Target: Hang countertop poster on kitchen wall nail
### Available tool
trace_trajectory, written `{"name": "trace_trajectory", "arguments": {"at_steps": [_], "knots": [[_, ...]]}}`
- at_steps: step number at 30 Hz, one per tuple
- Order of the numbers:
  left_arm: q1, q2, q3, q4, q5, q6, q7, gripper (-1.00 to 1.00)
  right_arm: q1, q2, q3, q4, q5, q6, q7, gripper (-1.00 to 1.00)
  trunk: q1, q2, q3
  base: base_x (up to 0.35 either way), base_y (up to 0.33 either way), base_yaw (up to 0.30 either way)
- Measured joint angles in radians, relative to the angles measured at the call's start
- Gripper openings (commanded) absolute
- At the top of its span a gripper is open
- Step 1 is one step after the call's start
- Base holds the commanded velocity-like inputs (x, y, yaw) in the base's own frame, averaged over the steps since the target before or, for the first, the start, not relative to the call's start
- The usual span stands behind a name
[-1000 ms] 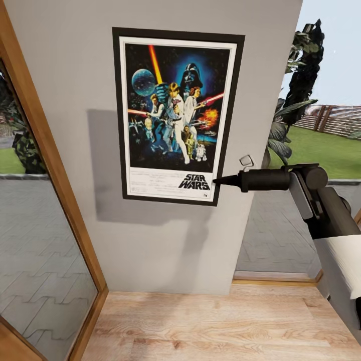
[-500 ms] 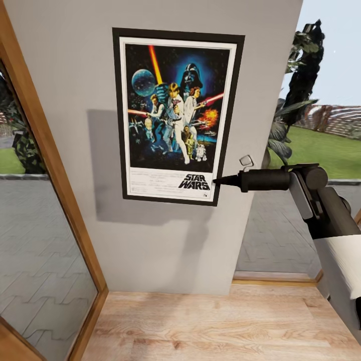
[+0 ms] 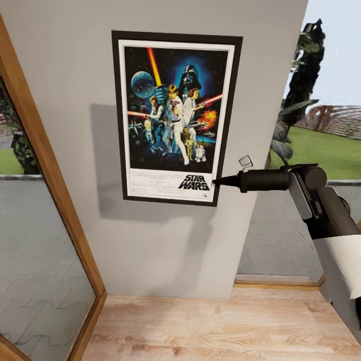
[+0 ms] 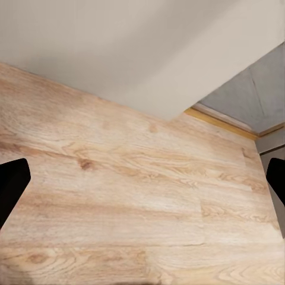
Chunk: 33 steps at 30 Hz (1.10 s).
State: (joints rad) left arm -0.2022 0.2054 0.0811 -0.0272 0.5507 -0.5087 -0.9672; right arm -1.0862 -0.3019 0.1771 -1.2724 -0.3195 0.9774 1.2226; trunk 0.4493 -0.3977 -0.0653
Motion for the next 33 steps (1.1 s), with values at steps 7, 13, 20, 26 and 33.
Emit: {"name": "trace_trajectory", "arguments": {"at_steps": [7,13,20,26,33], "knots": [[0.0,0.0,0.0,0.0,0.0,0.0,0.0,1.0,0.0,0.001,0.004,-0.001,0.003,0.002,-0.001,-1.0,0.0,0.0,0.0,0.002,0.0,0.0],[0.0,0.0,0.0,0.0,0.0,0.0,0.0,1.0,0.0,0.001,0.005,-0.001,0.004,0.003,-0.002,-1.0,0.0,0.0,0.0,0.0,0.0,0.0],[0.0,0.0,0.0,0.0,0.001,0.0,0.0,1.0,0.0,0.001,0.046,-0.001,0.005,0.003,-0.002,-1.0,0.0,0.0,0.0,0.0,0.0,0.0],[0.0,0.0,0.0,0.0,0.001,0.0,0.0,1.0,0.0,0.001,0.053,-0.001,0.005,0.003,-0.002,-1.0,0.0,0.0,0.0,0.0,0.0,0.0],[0.0,0.0,0.0,0.0,0.0,0.0,0.0,1.0,0.0,0.001,0.054,-0.001,0.005,0.002,-0.002,-1.0,0.0,0.0,0.0,0.0,0.0,0.0]]}}
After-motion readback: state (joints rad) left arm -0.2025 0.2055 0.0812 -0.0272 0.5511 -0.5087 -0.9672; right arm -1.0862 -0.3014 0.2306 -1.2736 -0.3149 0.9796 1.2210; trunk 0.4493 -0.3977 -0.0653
